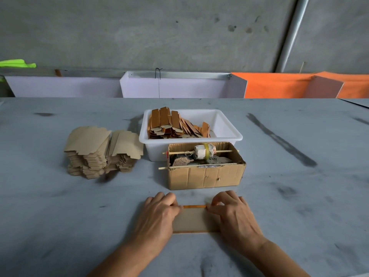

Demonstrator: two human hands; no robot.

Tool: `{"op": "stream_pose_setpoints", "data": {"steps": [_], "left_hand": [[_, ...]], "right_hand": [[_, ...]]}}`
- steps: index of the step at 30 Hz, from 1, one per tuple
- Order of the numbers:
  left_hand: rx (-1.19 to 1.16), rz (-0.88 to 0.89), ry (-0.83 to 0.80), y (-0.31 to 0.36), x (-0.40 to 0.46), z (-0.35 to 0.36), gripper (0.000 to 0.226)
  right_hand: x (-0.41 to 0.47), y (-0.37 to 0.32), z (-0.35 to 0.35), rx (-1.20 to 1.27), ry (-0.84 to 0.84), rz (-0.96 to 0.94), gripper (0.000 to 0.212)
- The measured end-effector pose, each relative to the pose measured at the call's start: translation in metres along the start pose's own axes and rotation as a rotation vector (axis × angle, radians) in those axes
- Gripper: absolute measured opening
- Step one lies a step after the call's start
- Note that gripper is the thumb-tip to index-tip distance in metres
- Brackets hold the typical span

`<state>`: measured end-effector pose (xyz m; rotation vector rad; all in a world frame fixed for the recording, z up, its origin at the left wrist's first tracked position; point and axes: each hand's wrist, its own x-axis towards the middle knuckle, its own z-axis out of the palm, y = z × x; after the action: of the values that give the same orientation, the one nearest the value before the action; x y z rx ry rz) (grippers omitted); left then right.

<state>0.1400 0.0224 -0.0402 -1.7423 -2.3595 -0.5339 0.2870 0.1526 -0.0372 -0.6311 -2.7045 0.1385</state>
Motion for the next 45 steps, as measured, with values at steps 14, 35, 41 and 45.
{"op": "stream_pose_setpoints", "data": {"steps": [14, 35, 41, 45], "left_hand": [[-0.147, -0.064, -0.003, -0.011, -0.005, 0.01, 0.043], [-0.302, -0.291, -0.185, -0.005, 0.028, 0.001, 0.01], [-0.393, -0.315, -0.206, -0.006, 0.022, -0.008, 0.007], [-0.689, -0.425, -0.182, -0.003, 0.024, -0.023, 0.01]], "right_hand": [[-0.003, 0.006, 0.022, 0.145, 0.037, 0.192, 0.028], [-0.031, 0.012, 0.006, 0.469, 0.006, 0.048, 0.026], [-0.033, 0.013, 0.006, 0.584, 0.065, 0.062, 0.013], [-0.029, 0.011, -0.008, 0.81, 0.117, 0.159, 0.02]]}}
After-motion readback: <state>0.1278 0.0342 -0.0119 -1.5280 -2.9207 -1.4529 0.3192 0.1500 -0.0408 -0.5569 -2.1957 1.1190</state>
